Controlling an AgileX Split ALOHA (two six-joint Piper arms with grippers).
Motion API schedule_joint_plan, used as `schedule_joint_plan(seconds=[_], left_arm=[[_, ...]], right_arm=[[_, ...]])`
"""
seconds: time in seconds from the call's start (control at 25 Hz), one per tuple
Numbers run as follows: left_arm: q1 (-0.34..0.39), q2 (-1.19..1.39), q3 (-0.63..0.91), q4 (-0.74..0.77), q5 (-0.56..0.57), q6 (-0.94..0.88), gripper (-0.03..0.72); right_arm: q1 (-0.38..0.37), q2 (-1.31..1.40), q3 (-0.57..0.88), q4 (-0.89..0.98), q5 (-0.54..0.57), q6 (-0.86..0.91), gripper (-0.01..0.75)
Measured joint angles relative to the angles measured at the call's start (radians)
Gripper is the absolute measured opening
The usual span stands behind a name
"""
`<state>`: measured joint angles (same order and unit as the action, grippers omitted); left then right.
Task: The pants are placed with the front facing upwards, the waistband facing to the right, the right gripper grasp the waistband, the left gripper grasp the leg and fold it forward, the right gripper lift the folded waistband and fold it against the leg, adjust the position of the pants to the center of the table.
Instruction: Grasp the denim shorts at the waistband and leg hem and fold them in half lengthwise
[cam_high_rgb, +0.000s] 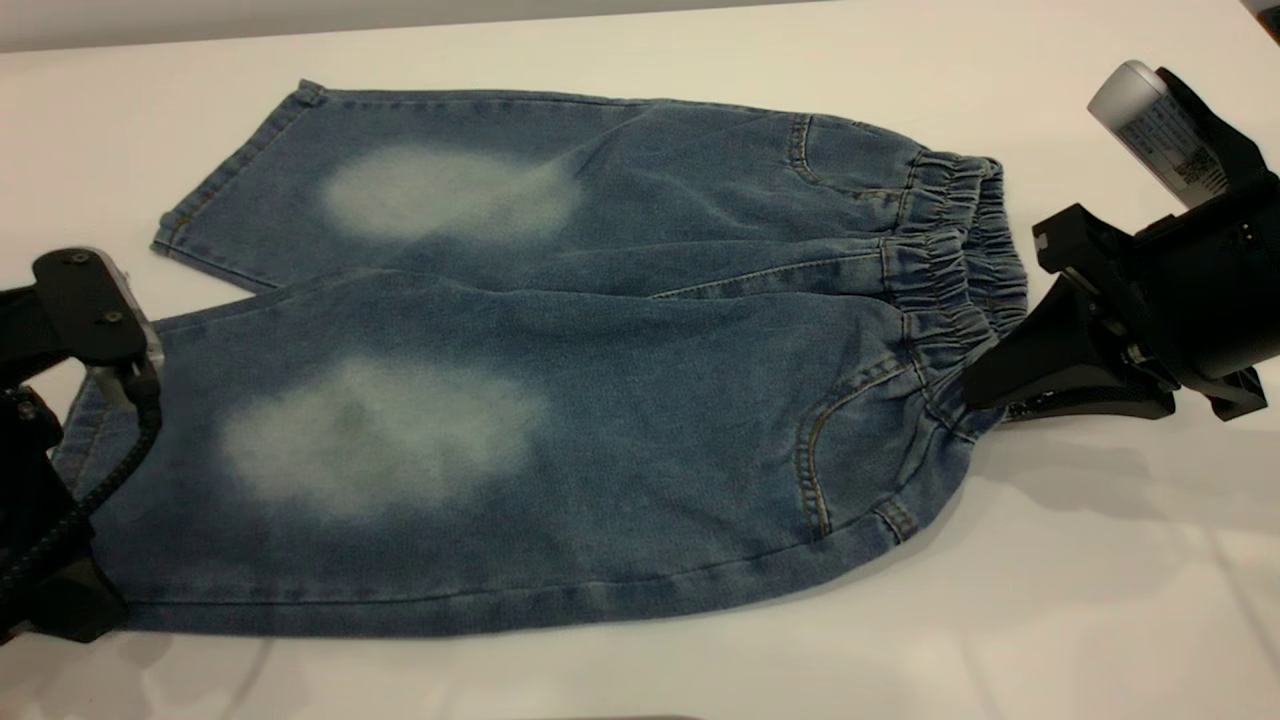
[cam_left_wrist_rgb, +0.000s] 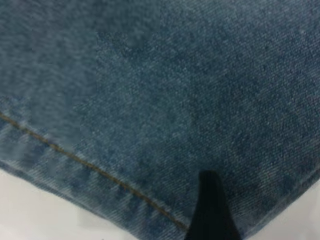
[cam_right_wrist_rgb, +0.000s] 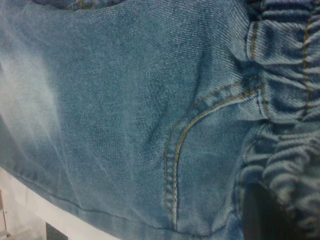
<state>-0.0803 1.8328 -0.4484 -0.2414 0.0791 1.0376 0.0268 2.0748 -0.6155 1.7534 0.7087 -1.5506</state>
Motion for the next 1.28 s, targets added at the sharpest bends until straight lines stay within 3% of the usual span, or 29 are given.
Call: schedule_joint_plan(seconds=[0.24,0.32,0.48,0.56,0.8,1.0,1.28], left_arm=[[0.0,0.049,-0.001,0.0,-0.033,0.0,0.428],[0.0,0.051,-0.001,0.0,-0.044,-0.003,0.349],[0.0,0.053,-0.003,0.0,-0.068,-0.007,0.101],[0.0,0.053,-0.006,0.0,-0.067,-0.015,0.035],[0.0,-0.075,-0.001,-0.016,0.02,-0.027,0.02],[0.0,-0.277,0.0,-0.039,0.175,-0.028,0.023],[0.0,-0.585,0.009,-0.043,0.356,-0.034,0.027]], right_arm=[[0.0,0.0,0.0,0.003,0.0,-0.011,0.049],[0.0,0.0,0.0,0.004,0.001,-0.012,0.05],[0.0,0.0,0.0,0.004,0.002,-0.012,0.05],[0.0,0.0,0.0,0.004,0.017,-0.012,0.05],[0.0,-0.033,0.0,-0.059,0.08,0.047,0.05],[0.0,-0.122,0.004,-0.225,0.085,0.187,0.05],[0.0,-0.306,0.142,-0.314,0.104,0.305,0.05]])
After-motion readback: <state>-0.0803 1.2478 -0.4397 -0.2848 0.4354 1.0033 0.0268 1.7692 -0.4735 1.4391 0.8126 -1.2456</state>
